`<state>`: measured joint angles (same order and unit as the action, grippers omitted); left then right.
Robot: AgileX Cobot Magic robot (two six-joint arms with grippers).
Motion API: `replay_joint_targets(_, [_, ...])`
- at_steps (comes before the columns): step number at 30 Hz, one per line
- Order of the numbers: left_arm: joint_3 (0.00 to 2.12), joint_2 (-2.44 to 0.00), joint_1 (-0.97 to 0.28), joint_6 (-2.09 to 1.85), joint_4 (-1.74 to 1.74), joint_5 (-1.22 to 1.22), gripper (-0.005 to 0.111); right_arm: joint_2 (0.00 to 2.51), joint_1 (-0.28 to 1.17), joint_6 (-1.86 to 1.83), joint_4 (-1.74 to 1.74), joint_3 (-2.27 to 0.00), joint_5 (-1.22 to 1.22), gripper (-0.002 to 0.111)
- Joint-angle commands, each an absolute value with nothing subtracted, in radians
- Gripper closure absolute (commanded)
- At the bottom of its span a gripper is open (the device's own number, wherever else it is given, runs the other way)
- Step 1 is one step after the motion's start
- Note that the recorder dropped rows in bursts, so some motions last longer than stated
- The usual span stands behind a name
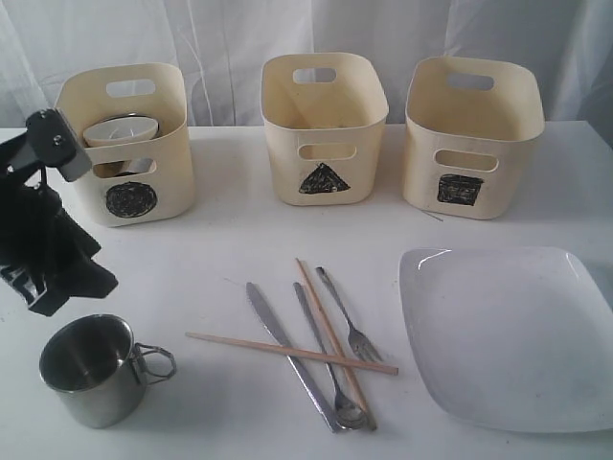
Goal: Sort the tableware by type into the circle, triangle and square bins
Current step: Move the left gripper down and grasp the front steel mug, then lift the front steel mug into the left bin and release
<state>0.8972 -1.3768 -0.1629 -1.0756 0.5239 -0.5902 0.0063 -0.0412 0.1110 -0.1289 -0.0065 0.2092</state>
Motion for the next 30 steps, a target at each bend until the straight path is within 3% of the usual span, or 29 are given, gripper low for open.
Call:
replay_joint_targets(1, [0.898,-1.447,-0.164,-0.997,0.510,-0.620,0.043,0.000,-0.049,0.110,-0.128,0.000,0.207,0.108])
replay_joint_targets(14, [0.898,-1.667,-0.164,-1.031,0.493,-0.604,0.049,0.000,-0.049,0.110,-0.128,0.000,0.207,0.108])
replay_joint_targets(15, [0.898,-1.672,-0.164,-1.031,0.493,-0.593,0.053,0.000,-0.049,0.110,-0.128,0.000,0.207,0.108])
replay_joint_targets(17, [0.898,-1.675,-0.164,-1.018,0.493,-0.571,0.082,0.000,-0.049,0.110,-0.128,0.000,0.207,0.108])
replay_joint_targets(18, [0.904,-1.664,-0.164,-1.015,0.493,-0.572,0.104,0.000,-0.049,0.110,-0.128,0.000,0.207,0.108])
replay_joint_targets(23, [1.039,-1.495,-0.164,-0.878,0.452,-0.620,0.107,0.000,-0.049,0.110,-0.128,0.000,0.207,0.108])
replay_joint_targets(25, [1.134,-1.398,-0.164,-0.851,0.437,-0.502,0.107,0.000,-0.049,0.110,-0.128,0.000,0.207,0.108])
replay_joint_targets(30, [1.187,-1.358,-0.164,-0.775,0.522,0.287,0.107,0.000,-0.049,0.110,-0.128,0.000,0.207,0.108])
